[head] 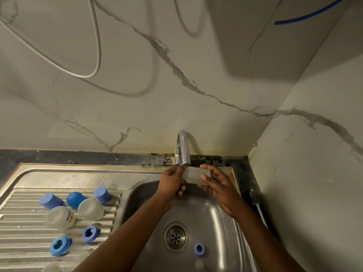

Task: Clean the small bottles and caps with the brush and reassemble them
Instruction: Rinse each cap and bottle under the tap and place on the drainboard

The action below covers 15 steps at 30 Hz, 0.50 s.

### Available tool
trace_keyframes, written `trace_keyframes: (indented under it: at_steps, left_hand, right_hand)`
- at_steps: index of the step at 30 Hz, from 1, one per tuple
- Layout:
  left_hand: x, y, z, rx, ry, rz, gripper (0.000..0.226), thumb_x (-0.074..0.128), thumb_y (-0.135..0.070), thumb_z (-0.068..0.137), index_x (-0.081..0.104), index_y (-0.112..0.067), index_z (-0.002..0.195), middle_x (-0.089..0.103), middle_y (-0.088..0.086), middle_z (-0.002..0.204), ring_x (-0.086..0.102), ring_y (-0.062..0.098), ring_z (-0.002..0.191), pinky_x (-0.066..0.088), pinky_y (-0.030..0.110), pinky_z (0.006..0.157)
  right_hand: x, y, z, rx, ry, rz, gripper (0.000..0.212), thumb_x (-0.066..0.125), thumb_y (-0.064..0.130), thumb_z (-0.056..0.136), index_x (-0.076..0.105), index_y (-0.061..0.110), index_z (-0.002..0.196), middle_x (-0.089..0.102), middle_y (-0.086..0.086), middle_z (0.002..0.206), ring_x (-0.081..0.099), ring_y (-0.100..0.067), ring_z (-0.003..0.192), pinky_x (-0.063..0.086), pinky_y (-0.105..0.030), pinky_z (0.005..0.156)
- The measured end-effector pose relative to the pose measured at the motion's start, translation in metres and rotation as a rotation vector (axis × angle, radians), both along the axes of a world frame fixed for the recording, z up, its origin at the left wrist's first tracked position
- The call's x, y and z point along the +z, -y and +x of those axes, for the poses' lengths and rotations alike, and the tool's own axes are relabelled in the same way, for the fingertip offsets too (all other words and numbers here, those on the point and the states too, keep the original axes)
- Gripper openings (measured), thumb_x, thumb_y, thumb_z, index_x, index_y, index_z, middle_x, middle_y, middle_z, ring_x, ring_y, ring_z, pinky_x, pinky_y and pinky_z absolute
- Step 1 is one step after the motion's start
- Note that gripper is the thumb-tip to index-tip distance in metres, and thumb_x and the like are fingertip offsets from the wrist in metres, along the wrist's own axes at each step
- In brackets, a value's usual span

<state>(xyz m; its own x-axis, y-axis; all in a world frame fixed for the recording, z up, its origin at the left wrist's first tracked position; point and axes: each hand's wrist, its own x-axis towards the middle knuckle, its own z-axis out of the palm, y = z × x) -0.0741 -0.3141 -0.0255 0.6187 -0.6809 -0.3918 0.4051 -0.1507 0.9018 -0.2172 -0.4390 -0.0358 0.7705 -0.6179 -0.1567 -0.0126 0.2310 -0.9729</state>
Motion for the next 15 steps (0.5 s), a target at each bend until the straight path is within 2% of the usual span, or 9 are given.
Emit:
trace_keyframes:
  at_steps: [3, 7, 9, 11, 13, 15]
  left_hand:
    - [0.0, -0.003, -0.002, -0.045, 0.092, -0.107, 0.025, 0.05, -0.031, 0.111, 0.065, -0.014, 0.122, 0.061, 0.005, 0.079, 0.054, 0.017, 0.065, 0.046, 0.03, 0.057]
    - [-0.001, -0.014, -0.001, -0.138, 0.204, -0.176, 0.026, 0.053, -0.035, 0.11, 0.063, -0.018, 0.127, 0.063, 0.006, 0.092, 0.055, 0.018, 0.077, 0.051, 0.03, 0.067]
    - [0.002, -0.018, -0.001, -0.175, 0.21, -0.213, 0.027, 0.058, -0.033, 0.108, 0.064, -0.018, 0.129, 0.065, 0.007, 0.095, 0.057, 0.02, 0.079, 0.053, 0.031, 0.072]
    - [0.004, -0.02, 0.001, -0.165, 0.202, -0.232, 0.028, 0.064, -0.032, 0.105, 0.067, -0.015, 0.127, 0.068, 0.01, 0.093, 0.06, 0.021, 0.079, 0.056, 0.032, 0.076]
    - [0.005, -0.02, 0.004, -0.124, 0.198, -0.213, 0.03, 0.068, -0.034, 0.101, 0.069, -0.011, 0.121, 0.071, 0.015, 0.09, 0.064, 0.024, 0.078, 0.059, 0.034, 0.077]
    - [0.004, -0.019, 0.005, -0.096, 0.204, -0.156, 0.033, 0.072, -0.038, 0.098, 0.07, -0.01, 0.116, 0.073, 0.022, 0.089, 0.065, 0.027, 0.074, 0.059, 0.037, 0.072]
  right_hand:
    - [0.002, 0.0, 0.003, -0.033, 0.018, 0.031, 0.04, 0.074, 0.02, 0.091, 0.069, 0.023, 0.13, 0.064, -0.005, 0.136, 0.063, -0.027, 0.127, 0.058, -0.048, 0.1]
    - [0.005, -0.004, 0.012, -0.106, -0.017, 0.095, 0.041, 0.075, 0.033, 0.089, 0.072, 0.021, 0.128, 0.063, -0.013, 0.135, 0.066, -0.032, 0.121, 0.061, -0.043, 0.089]
    - [0.005, -0.007, 0.013, -0.164, -0.039, 0.17, 0.047, 0.073, 0.041, 0.09, 0.069, 0.014, 0.129, 0.065, -0.021, 0.128, 0.072, -0.033, 0.104, 0.062, -0.037, 0.078]
    - [0.004, -0.011, 0.013, -0.183, -0.081, 0.205, 0.049, 0.068, 0.045, 0.095, 0.067, 0.009, 0.127, 0.069, -0.025, 0.117, 0.071, -0.031, 0.085, 0.059, -0.033, 0.068]
    - [0.0, -0.013, 0.011, -0.164, -0.105, 0.222, 0.048, 0.067, 0.048, 0.095, 0.067, 0.011, 0.125, 0.07, -0.026, 0.115, 0.068, -0.033, 0.088, 0.056, -0.034, 0.069]
    - [-0.003, -0.014, 0.008, -0.157, -0.099, 0.247, 0.049, 0.072, 0.047, 0.091, 0.067, 0.013, 0.127, 0.068, -0.025, 0.123, 0.069, -0.036, 0.101, 0.059, -0.036, 0.075]
